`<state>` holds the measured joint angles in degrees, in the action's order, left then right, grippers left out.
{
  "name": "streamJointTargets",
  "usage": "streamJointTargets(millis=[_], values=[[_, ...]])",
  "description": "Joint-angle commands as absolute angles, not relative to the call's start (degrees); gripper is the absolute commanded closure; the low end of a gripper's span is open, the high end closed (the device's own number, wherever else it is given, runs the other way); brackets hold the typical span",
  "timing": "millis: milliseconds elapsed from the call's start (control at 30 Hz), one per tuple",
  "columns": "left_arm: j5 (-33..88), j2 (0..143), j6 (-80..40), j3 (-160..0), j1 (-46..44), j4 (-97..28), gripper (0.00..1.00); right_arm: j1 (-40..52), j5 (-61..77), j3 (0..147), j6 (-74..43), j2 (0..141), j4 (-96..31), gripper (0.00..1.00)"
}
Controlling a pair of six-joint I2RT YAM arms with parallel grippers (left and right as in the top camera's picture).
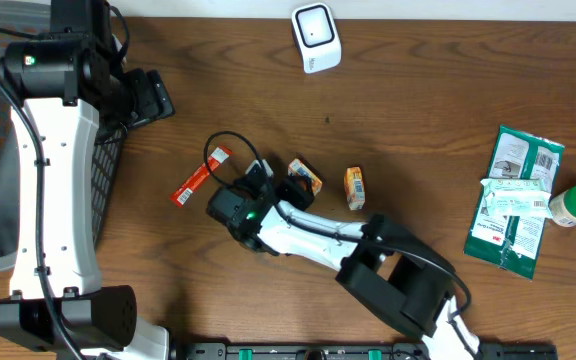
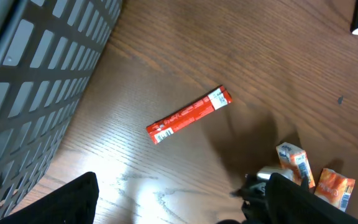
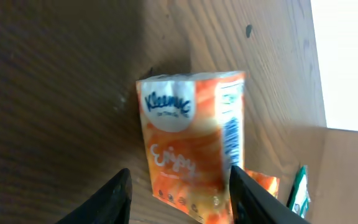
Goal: Scan the item barcode
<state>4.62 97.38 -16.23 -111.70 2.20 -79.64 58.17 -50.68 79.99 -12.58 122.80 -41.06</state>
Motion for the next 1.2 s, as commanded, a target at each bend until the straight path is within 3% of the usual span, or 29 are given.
streamJointTargets(millis=[0, 433, 800, 1000, 1167], values=[[4.93, 96.88, -15.46, -111.53, 2.35, -79.83, 0.14, 57.82, -50.74, 80.25, -13.17, 119.15, -40.75, 0.54], [4.93, 96.88, -15.46, -111.53, 2.35, -79.83, 0.14, 57.23, -46.04, 80.27, -12.6, 114.43, -37.56, 0.5], [4.93, 96.88, -15.46, -111.53, 2.35, -79.83, 0.14, 56.82, -7.05, 80.23, -13.52, 112.62, -22.96, 0.54], [4.93, 96.88, -15.46, -111.53, 2.35, -79.83, 0.14, 56.16, -6.13, 80.23, -22.76, 112.62, -19.53, 0.55], [4.93, 96.88, -15.46, -111.53, 2.35, -79.83, 0.14, 55.0, -5.69, 79.79, -23.86, 113.16, -19.7, 0.56]])
